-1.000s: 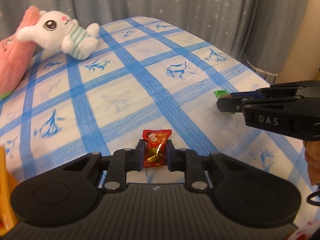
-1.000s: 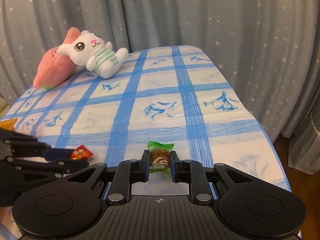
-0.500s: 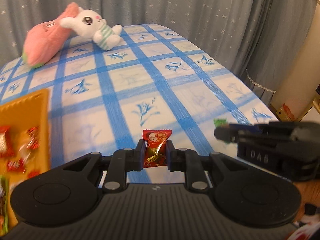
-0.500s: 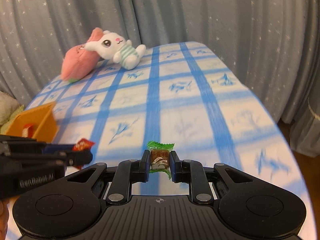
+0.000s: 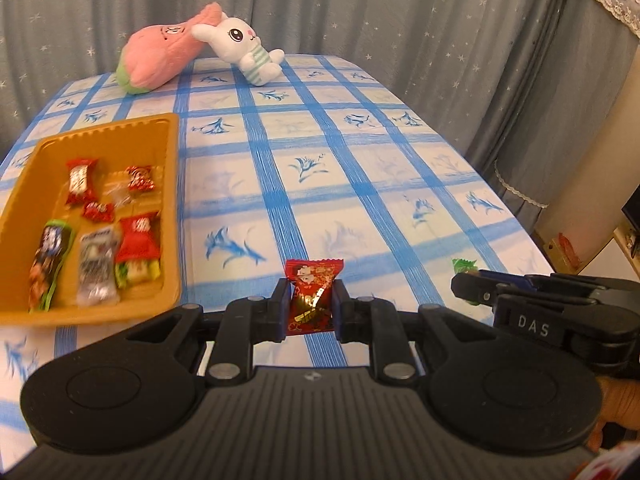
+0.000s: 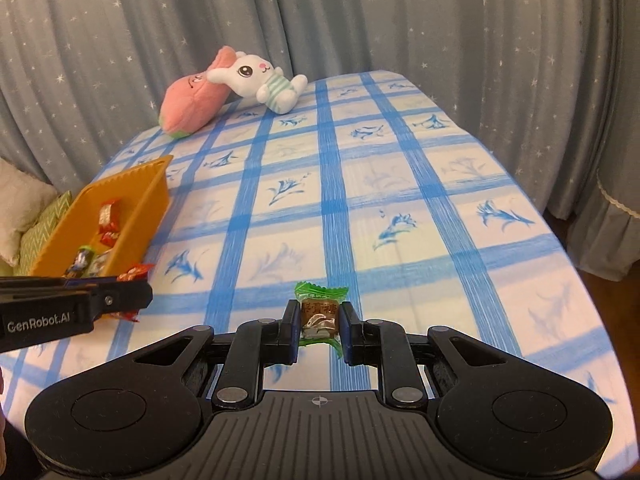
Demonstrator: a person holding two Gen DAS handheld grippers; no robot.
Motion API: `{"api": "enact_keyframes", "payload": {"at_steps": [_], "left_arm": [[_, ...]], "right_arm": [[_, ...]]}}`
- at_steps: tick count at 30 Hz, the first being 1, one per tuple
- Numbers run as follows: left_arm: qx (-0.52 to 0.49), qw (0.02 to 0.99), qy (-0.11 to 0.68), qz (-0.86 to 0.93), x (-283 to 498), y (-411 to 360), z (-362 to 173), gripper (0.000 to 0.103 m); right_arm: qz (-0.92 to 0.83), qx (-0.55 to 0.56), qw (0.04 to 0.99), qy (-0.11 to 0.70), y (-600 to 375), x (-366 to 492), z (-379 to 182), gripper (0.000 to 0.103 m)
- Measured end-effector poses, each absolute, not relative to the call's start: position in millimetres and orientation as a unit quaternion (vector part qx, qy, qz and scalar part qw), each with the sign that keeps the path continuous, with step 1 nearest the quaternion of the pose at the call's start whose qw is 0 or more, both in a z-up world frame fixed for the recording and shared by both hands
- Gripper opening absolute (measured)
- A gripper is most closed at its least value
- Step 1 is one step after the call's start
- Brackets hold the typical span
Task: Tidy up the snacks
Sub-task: 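Carry the red and green candies with both tools over the orange tray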
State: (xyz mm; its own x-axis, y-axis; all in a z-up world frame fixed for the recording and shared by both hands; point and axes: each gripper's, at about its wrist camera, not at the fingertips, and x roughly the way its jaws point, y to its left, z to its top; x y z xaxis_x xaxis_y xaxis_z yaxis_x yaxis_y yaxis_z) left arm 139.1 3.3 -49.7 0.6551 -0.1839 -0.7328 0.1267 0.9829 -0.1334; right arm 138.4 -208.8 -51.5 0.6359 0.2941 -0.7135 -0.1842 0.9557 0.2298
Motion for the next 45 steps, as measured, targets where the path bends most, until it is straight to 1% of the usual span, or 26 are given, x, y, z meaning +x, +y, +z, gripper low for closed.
{"api": "enact_keyframes", "payload": {"at_steps": [7,19,45], "left_arm": [[-0.045,0.913,0.398,-0.075,106,11,-37,0.018],[-0.054,0.918,0.388,-0.051,75,35,-24,0.018],[-0.069,0.923,0.379,-0.013,59,82,-15,0.018]], "right_arm": [[0.138,0.057,0.906,0.397,-206,107,-34,0.020],[0.174,0.035,0.907,0.383,-179,87,-16,0.020],[0.236,-0.002,0.895,0.377,-117,86,-9,0.020]]}}
